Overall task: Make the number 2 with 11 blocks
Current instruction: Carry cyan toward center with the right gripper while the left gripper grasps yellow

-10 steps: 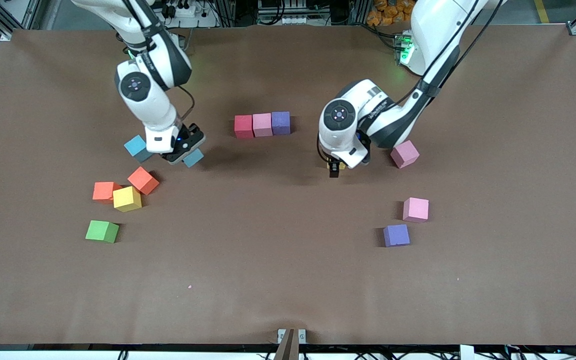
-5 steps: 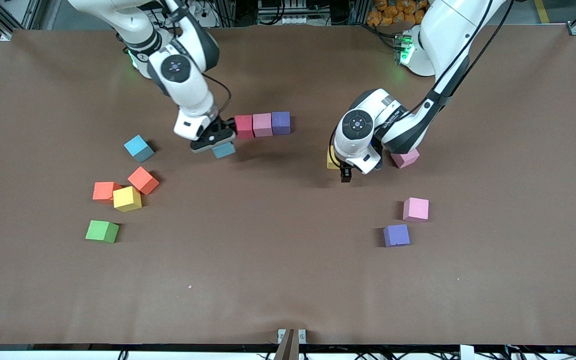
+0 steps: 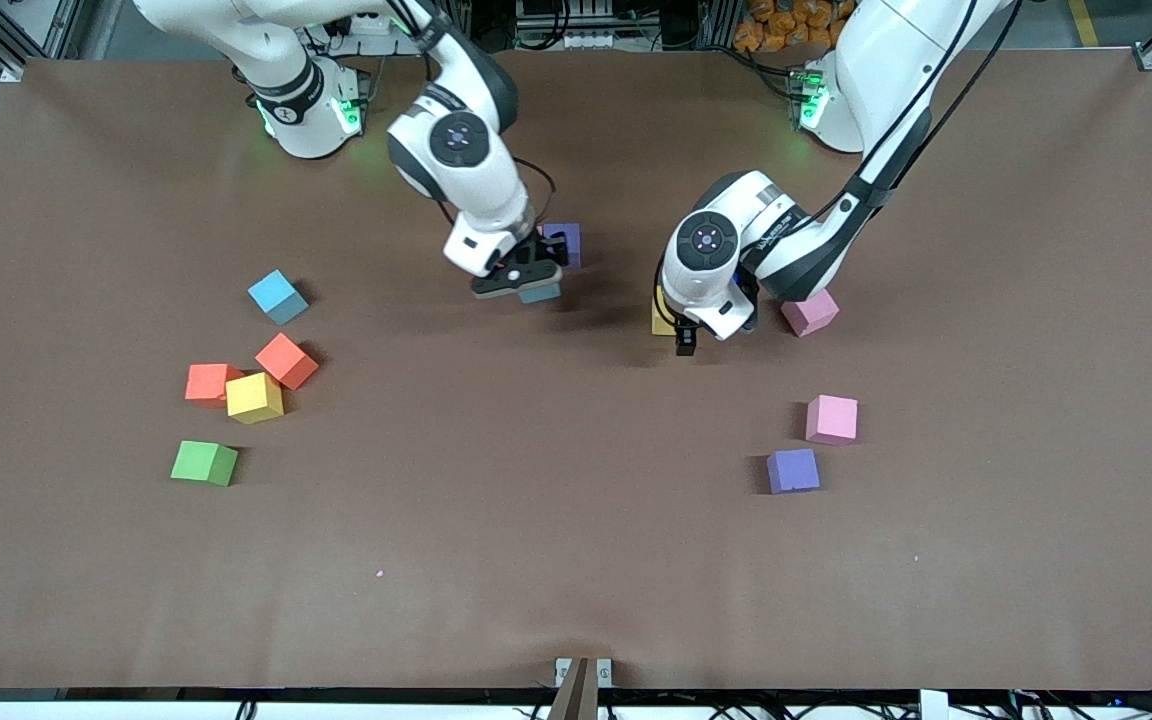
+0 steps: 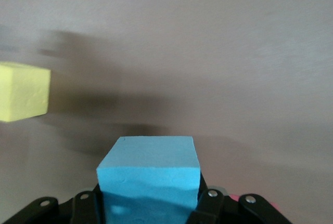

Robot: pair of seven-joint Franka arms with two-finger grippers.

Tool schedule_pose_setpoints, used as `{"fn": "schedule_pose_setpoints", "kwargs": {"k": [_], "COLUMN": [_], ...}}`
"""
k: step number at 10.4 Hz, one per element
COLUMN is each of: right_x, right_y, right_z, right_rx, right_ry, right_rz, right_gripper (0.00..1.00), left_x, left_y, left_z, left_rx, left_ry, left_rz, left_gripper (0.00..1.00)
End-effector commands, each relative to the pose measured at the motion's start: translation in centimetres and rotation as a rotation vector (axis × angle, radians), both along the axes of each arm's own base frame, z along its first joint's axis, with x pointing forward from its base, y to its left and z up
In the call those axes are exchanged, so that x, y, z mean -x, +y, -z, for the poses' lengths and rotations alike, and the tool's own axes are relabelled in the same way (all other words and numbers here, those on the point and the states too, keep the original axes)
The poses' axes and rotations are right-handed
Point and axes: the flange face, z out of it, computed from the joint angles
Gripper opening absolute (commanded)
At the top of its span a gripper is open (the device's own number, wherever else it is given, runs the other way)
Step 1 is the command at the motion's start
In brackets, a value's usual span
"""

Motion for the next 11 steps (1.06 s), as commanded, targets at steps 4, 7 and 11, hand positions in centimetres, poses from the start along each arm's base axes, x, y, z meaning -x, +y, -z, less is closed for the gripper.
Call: {"fn": "schedule_pose_setpoints", "kwargs": {"k": [4,7,11], "right_x": [1.0,2.1,2.1], "right_y": [3.7,3.9,3.8], "right_z": [4.0,5.9,6.4], "right_rx": [0.047,0.086,0.097], "right_ry": [0.026,0.033,0.030], "right_rz": [0.019,0.018,0.013], "right_gripper": [0.34,0.34,0.34], "left_x": [1.4,2.2,3.3], "left_y": [-0.2,-0.6,-0.7], "left_z": [-0.8,0.9,2.1], "left_rx": [-0.029,-0.007,0.001], "left_ry": [-0.007,0.000,0.010], "left_rz": [0.030,0.032,0.042], "left_gripper": [1.00,1.00,1.00]}}
